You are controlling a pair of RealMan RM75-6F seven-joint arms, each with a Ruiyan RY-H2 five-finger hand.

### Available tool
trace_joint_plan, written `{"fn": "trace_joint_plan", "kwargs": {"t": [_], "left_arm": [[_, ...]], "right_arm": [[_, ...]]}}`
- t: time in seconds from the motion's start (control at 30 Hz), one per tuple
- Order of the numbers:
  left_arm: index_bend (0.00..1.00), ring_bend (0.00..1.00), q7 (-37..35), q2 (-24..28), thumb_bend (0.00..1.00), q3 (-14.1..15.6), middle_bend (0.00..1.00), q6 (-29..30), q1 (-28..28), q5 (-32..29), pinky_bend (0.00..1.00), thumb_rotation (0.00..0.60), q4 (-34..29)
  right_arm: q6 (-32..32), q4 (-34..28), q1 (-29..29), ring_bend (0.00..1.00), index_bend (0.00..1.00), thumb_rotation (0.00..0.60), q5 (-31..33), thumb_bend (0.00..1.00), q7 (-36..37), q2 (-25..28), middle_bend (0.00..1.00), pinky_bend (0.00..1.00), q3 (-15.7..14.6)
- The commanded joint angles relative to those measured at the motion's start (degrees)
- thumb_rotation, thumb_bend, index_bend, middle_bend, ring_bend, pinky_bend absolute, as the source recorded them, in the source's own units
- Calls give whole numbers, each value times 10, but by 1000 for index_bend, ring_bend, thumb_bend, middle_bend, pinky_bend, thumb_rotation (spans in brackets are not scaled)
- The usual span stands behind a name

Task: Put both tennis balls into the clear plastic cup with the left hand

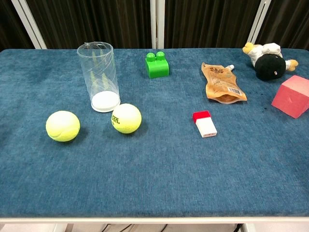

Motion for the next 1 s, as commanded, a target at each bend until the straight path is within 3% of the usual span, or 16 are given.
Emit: {"fn": "trace_joint_plan", "kwargs": {"t": [0.03, 0.2, 0.47, 0.73, 1.0], "left_arm": [[0, 0, 1, -1, 63, 0, 0, -2, 0, -2, 0, 600, 0], [0, 0, -2, -5, 63, 2, 0, 2, -1, 9, 0, 600, 6], [1, 0, 1, -24, 63, 15, 13, 31, -18, 106, 0, 600, 35], [51, 1, -9, -61, 64, 9, 73, -78, -92, 112, 86, 600, -9], [54, 1, 32, -124, 63, -6, 75, -183, -152, 64, 105, 600, 22]], "right_arm": [[-2, -2, 1, 0, 0, 600, 0, 178, -2, 1, 0, 0, 0], [-5, -2, 2, 0, 0, 600, 1, 179, -3, 1, 0, 0, -1], [20, 12, -2, 0, 0, 600, -21, 185, 28, -4, 0, 0, 0], [18, 12, -6, 0, 0, 600, -15, 189, 37, -2, 0, 0, -2], [13, 12, -11, 0, 0, 600, -1, 201, 65, 11, 0, 0, -2]]}}
